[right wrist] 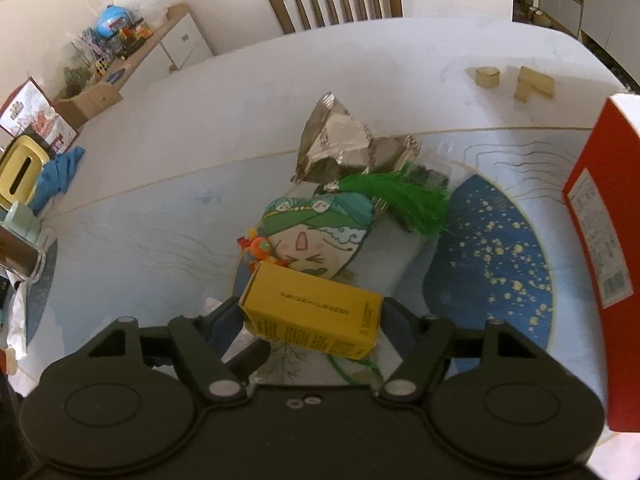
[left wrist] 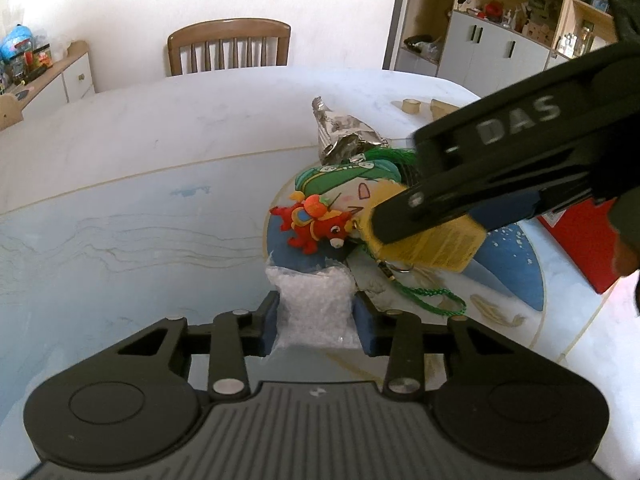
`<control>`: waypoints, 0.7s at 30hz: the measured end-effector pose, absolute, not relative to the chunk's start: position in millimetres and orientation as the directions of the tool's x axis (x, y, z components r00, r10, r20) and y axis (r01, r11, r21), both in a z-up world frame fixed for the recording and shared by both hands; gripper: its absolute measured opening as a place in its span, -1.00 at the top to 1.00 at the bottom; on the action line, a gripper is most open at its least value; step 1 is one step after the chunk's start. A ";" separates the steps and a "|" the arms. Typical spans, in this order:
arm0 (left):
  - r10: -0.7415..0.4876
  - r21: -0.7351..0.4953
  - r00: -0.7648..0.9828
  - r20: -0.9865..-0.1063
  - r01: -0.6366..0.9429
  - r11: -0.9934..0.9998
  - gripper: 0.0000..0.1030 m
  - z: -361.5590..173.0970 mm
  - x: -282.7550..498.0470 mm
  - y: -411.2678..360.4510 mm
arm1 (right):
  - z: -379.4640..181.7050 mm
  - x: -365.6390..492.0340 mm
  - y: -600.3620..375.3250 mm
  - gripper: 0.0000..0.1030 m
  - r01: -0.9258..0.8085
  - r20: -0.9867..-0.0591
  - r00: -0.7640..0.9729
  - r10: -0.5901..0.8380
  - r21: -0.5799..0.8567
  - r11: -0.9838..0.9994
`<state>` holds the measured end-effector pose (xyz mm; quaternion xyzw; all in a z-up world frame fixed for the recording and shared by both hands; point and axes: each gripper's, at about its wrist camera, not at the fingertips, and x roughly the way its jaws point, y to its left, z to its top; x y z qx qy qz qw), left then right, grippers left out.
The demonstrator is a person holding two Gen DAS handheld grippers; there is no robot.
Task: Organize objects
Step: 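Carry the bead bag and yellow box into the red box and release both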
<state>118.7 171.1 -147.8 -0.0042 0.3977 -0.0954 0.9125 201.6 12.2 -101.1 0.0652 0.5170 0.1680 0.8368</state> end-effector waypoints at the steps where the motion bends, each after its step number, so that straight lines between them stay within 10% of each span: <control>1: -0.174 -0.081 0.665 -0.727 0.168 0.982 0.26 -145.4 117.1 171.2 | -97.4 199.7 7.9 -0.42 -0.211 -0.840 0.416 0.348 0.283 0.935; 21: -0.250 -0.128 0.657 -0.711 0.229 0.965 0.26 -53.8 133.5 128.9 | -27.1 171.5 -89.2 -0.42 -0.196 -0.752 0.534 0.387 0.335 0.922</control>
